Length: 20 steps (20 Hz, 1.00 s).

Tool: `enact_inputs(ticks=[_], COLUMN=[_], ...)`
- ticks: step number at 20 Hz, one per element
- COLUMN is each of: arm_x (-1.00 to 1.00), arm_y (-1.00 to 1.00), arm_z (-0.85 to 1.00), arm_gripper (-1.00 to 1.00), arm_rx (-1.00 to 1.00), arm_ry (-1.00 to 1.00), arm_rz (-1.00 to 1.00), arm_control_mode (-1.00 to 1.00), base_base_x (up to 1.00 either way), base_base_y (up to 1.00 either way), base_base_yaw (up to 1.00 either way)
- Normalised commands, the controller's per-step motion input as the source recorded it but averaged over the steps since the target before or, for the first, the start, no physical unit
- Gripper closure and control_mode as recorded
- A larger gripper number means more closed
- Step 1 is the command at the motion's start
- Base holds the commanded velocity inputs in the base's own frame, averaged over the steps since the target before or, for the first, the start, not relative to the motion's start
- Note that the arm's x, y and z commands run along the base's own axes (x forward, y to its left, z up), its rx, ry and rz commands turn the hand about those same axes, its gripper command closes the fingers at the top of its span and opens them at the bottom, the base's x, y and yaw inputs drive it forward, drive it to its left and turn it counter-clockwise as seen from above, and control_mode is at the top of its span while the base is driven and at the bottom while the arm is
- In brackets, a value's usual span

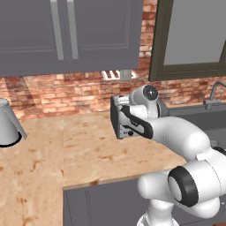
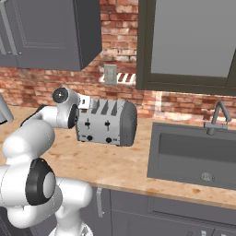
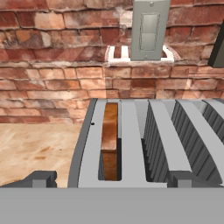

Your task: Start the toaster. Once the lever pops up, take the bread to the plate on the dining counter.

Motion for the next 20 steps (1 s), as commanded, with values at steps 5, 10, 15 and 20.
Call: enact_inputs(ticks=[5, 10, 15, 20], arm_x=[0.0, 0.0, 0.0, 0.0], arm_y=[0.0, 0.0, 0.0, 0.0], arm_z=[0.0, 0.0, 0.0, 0.0], arm_gripper=[-1.0, -1.0, -1.0, -1.0], arm_rx=[0.0, 0.0, 0.0, 0.0], arm_ry=[0.0, 0.0, 0.0, 0.0], arm_rz=[0.0, 0.0, 0.0, 0.0], arm_control_mode=[-1.0, -1.0, -1.0, -1.0], base_base_x=[0.0, 0.0, 0.0, 0.0], base_base_y=[0.0, 0.0, 0.0, 0.0], base_base_yaw=[0.0, 0.0, 0.0, 0.0])
